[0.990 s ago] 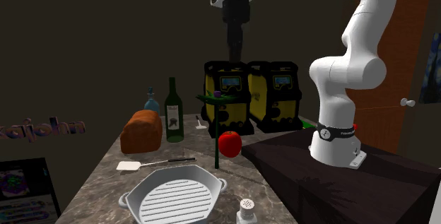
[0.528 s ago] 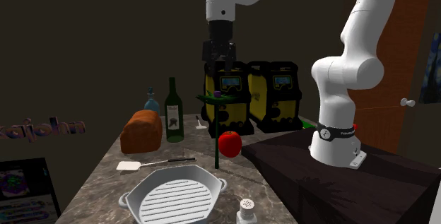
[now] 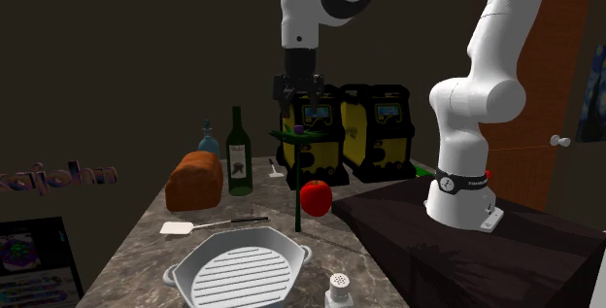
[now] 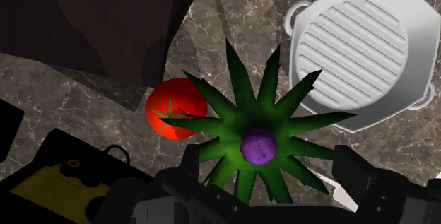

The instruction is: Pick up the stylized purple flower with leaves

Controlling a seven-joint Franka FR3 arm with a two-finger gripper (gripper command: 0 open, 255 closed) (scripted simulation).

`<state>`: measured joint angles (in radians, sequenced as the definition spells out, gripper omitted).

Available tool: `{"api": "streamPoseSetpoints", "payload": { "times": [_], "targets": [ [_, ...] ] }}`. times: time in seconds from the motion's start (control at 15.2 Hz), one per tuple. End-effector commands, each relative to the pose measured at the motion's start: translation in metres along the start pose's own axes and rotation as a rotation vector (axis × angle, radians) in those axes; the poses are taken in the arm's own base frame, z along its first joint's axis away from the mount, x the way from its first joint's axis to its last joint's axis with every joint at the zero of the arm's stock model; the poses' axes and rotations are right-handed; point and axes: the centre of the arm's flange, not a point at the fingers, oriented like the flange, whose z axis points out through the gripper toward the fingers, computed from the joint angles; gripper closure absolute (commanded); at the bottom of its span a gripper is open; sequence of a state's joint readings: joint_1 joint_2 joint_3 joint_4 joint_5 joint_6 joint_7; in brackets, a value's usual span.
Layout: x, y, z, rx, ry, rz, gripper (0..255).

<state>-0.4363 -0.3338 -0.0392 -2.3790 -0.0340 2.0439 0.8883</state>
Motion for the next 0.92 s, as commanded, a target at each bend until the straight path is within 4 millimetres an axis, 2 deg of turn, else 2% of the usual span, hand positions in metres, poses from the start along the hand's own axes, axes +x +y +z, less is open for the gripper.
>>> {"api": "streamPoseSetpoints", "payload": {
  "times": [0.0, 0.07, 0.2, 0.26, 0.86],
  "targets": [
    [0.0009, -0.0009, 0.0114, 0.000, 0.000, 0.001, 0],
    [0.0008, -0.0010, 0.0198, 0.000, 0.000, 0.001, 0],
    [0.0008, -0.0010, 0.0198, 0.000, 0.000, 0.001, 0],
    [0.0012, 0.0002, 0.0198, 0.000, 0.000, 0.001, 255],
    [0.0008, -0.0010, 0.0198, 0.000, 0.000, 0.001, 255]
  ]
}}
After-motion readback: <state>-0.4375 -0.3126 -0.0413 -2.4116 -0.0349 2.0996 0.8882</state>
